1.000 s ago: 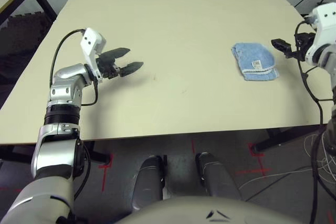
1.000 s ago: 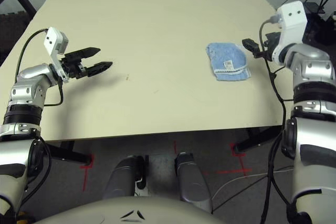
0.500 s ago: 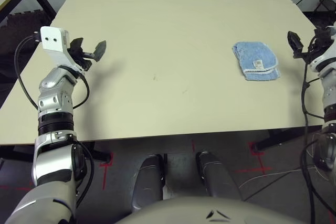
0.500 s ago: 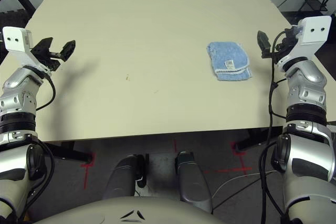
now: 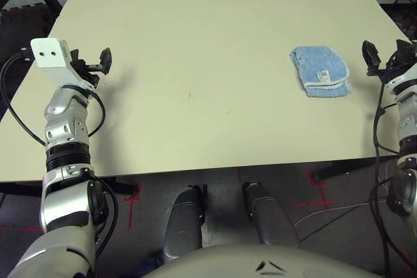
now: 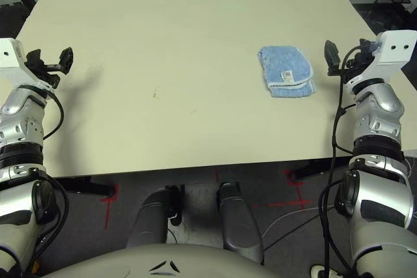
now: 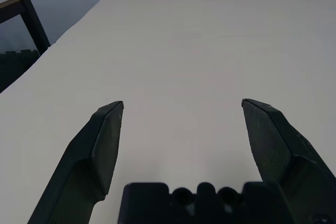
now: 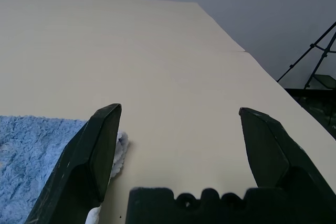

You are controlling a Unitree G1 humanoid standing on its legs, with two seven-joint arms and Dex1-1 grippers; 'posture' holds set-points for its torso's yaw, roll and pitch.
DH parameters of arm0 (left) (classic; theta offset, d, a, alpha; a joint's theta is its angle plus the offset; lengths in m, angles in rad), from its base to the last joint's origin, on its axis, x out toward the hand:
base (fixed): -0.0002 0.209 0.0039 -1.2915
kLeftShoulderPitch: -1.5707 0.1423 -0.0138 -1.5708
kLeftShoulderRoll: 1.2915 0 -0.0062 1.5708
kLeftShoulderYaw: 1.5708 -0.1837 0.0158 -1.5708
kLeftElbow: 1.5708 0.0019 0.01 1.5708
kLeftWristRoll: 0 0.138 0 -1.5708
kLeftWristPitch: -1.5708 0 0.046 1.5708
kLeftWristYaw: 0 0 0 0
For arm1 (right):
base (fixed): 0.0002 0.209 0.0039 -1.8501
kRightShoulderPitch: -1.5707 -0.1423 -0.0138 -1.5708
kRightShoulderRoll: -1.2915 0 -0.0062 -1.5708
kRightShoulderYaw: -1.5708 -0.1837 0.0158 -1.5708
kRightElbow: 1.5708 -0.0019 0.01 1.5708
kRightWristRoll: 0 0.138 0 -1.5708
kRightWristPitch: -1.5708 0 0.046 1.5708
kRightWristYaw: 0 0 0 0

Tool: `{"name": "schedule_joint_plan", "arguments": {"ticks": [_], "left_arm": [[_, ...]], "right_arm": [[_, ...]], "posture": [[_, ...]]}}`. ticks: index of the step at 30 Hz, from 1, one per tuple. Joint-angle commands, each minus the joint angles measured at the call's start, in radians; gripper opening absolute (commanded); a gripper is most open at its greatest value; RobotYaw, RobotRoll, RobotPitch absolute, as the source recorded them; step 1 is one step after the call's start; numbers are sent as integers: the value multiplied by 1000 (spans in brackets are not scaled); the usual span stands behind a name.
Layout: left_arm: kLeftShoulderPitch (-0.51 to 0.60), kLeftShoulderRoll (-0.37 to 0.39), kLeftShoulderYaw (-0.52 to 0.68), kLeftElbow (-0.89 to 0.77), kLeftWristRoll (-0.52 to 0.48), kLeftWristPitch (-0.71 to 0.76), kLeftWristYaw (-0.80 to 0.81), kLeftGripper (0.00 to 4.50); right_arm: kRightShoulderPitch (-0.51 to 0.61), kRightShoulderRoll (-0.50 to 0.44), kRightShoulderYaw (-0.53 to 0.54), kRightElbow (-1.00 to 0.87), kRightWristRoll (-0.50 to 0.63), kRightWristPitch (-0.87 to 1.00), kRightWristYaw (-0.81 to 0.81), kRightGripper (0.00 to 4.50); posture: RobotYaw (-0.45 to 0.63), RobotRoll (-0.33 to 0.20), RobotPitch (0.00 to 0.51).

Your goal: Wipe the water off the table with a rag.

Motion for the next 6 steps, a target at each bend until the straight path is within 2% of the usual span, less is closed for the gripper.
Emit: {"name": "schedule_joint_plan", "arguments": {"ticks": [1, 6], "left_arm": [[-8, 14, 11, 38, 7, -24, 15, 4500], [-18, 19, 8, 55, 7, -37, 15, 4500]], "right_arm": [[5, -7, -7, 14, 6, -4, 4, 4473], [-9, -9, -3, 23, 2, -2, 4, 4473]], "posture": [[-167, 0, 213], [-162, 0, 207]]}}
